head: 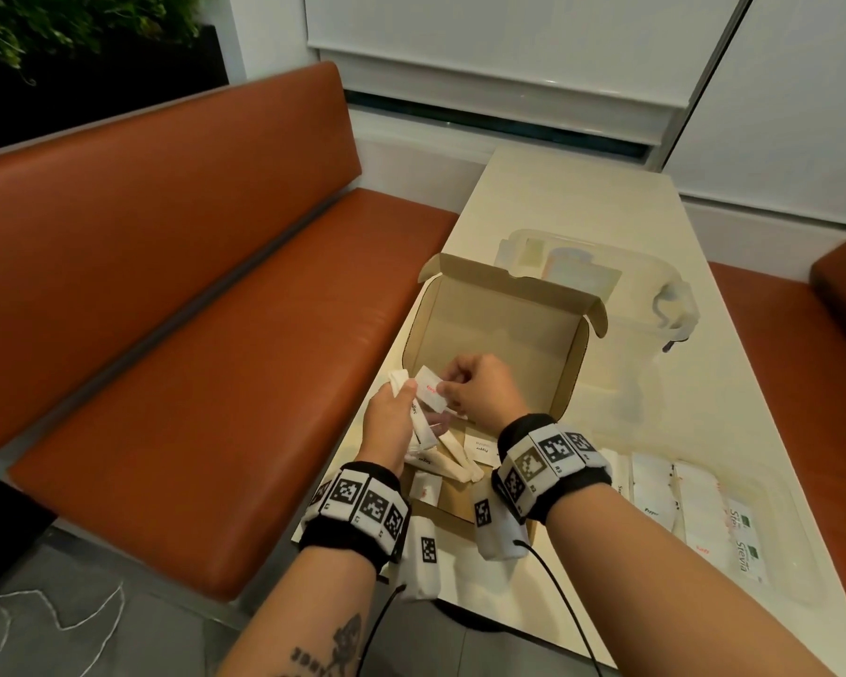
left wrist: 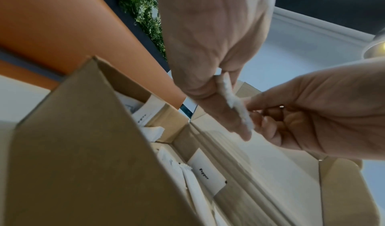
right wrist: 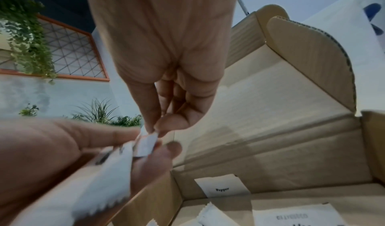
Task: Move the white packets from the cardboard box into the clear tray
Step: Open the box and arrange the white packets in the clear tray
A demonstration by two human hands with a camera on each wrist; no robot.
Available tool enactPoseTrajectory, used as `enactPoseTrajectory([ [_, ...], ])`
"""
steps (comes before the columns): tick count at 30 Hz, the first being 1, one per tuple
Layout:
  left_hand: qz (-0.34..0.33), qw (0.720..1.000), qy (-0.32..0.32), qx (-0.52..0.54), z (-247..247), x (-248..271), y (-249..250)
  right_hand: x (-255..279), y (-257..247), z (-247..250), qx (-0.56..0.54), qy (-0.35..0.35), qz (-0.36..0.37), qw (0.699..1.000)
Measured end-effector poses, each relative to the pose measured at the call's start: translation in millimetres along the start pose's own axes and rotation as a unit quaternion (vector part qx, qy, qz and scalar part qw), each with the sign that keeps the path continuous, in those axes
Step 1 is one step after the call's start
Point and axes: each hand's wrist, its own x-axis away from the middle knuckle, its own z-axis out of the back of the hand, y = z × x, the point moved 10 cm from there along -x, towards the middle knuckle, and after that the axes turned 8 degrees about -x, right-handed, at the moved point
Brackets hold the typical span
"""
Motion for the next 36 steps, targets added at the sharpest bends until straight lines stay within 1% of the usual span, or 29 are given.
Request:
enactPoseTrajectory([
  [2,-0.005,1.000,0.023,0.004,6,-2,1,0,-2,7,-0.029,0.025,0.006,0.999],
  [4,-0.007,0.999,0.042,-0.021,10,-4,1,1,-5,7,-0.046,0.023,0.006,0.999],
  [6,-0.003,0.998,0.043,-0.041,9,-6,1,2,-5,1,-0.037,0.010,0.005,0.999],
  [9,-0.012,0.999,0.031,-0.032,7,-6,3,-1,-1,-7,-0.026,0.001,-0.006,1.000],
  [13,-0.048,0.997,0.049,-0.047,15,-5,6,-4,5,-17,-0.031,-0.008,-0.019,0.999],
  [15,-0.048,0.996,0.074,-0.032,26,-7,4,-7,11,-24,0.008,-0.017,-0.031,0.999],
  [16,-0.044,0.995,0.090,-0.023,33,-7,3,-8,16,-29,0.068,-0.033,-0.041,0.996],
  [17,-0.040,0.994,0.103,-0.012,38,-8,2,-10,23,-36,0.151,-0.056,-0.054,0.985],
  [19,-0.037,0.993,0.113,0.007,44,-8,2,-9,40,-49,0.302,-0.104,-0.080,0.944],
  [21,-0.040,0.993,0.115,0.004,48,-8,3,-9,52,-61,0.375,-0.141,-0.090,0.912],
  [22,-0.044,0.992,0.116,-0.001,49,-9,5,-10,54,-65,0.395,-0.150,-0.093,0.902],
  [23,-0.048,0.992,0.115,-0.003,50,-9,6,-11,55,-66,0.403,-0.148,-0.095,0.898],
  [25,-0.053,0.992,0.116,0.000,53,-11,7,-13,58,-67,0.409,-0.142,-0.105,0.895],
  [28,-0.053,0.992,0.115,0.001,55,-12,6,-11,64,-71,0.419,-0.163,-0.109,0.887],
  [32,-0.050,0.993,0.110,-0.010,55,-13,2,-12,67,-71,0.424,-0.174,-0.115,0.881],
  [36,-0.047,0.993,0.104,-0.023,49,-15,1,-10,72,-73,0.455,-0.195,-0.106,0.862],
])
